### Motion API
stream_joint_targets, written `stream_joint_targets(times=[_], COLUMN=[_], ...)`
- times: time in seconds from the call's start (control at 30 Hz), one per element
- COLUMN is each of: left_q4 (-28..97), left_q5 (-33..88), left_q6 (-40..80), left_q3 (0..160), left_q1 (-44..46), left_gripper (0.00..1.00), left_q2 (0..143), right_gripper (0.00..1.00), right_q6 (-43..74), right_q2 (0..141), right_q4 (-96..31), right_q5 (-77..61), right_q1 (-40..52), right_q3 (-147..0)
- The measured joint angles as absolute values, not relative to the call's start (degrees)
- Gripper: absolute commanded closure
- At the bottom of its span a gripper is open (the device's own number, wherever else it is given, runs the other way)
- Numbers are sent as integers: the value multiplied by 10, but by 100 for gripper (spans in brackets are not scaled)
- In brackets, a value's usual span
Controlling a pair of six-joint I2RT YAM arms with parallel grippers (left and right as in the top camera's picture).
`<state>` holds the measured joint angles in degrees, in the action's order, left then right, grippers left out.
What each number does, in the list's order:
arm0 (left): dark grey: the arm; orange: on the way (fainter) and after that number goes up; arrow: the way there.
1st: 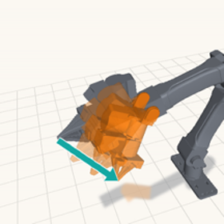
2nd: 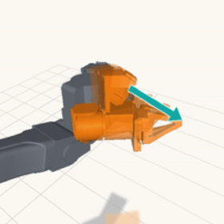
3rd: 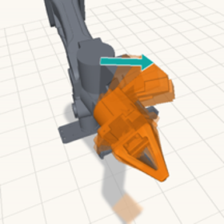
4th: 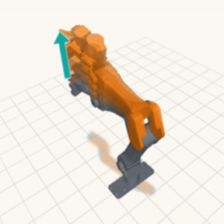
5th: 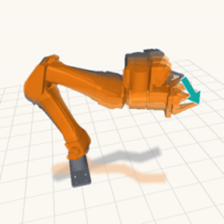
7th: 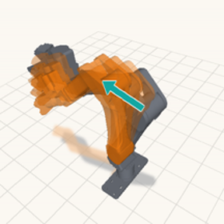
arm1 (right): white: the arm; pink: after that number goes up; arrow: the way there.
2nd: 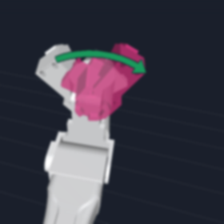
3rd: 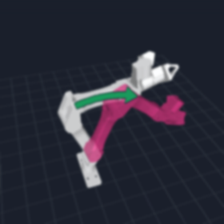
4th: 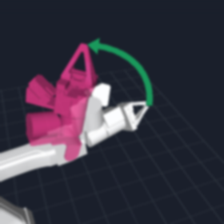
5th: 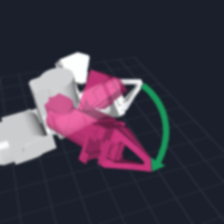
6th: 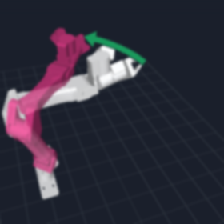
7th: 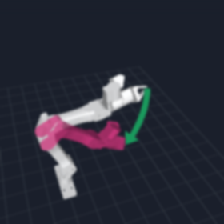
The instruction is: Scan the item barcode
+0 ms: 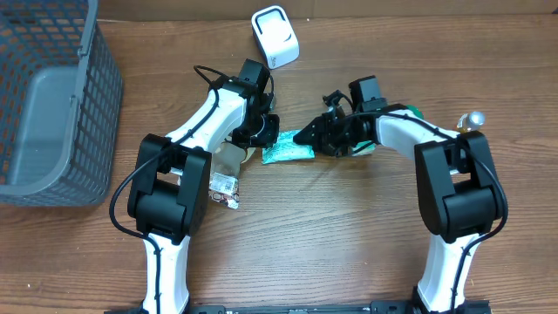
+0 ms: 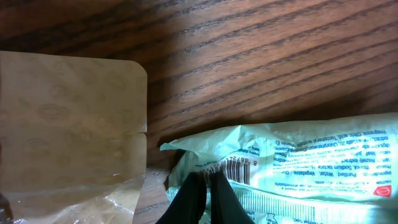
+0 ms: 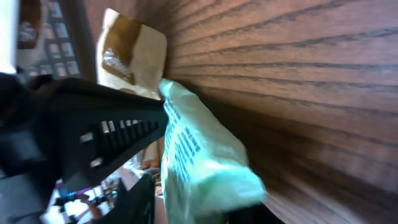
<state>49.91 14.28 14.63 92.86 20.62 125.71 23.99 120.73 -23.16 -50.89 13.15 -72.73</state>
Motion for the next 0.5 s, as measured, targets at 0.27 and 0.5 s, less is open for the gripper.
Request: stream_joint_targets(times=[0.27, 0.5], left_q4=[499, 499], left_q5=[143, 138], left_q6=[146, 146], left_q3=[929, 927], left_q1=[206, 206], left_gripper=[96, 96], left_q2=[1257, 1256], right_gripper=[65, 66], right_q6=[230, 227], right_q2=[1207, 1207], right_q4=[-230, -223], right_q5=[-531, -516], right_q1=[125, 139], right_q3=[-727, -727])
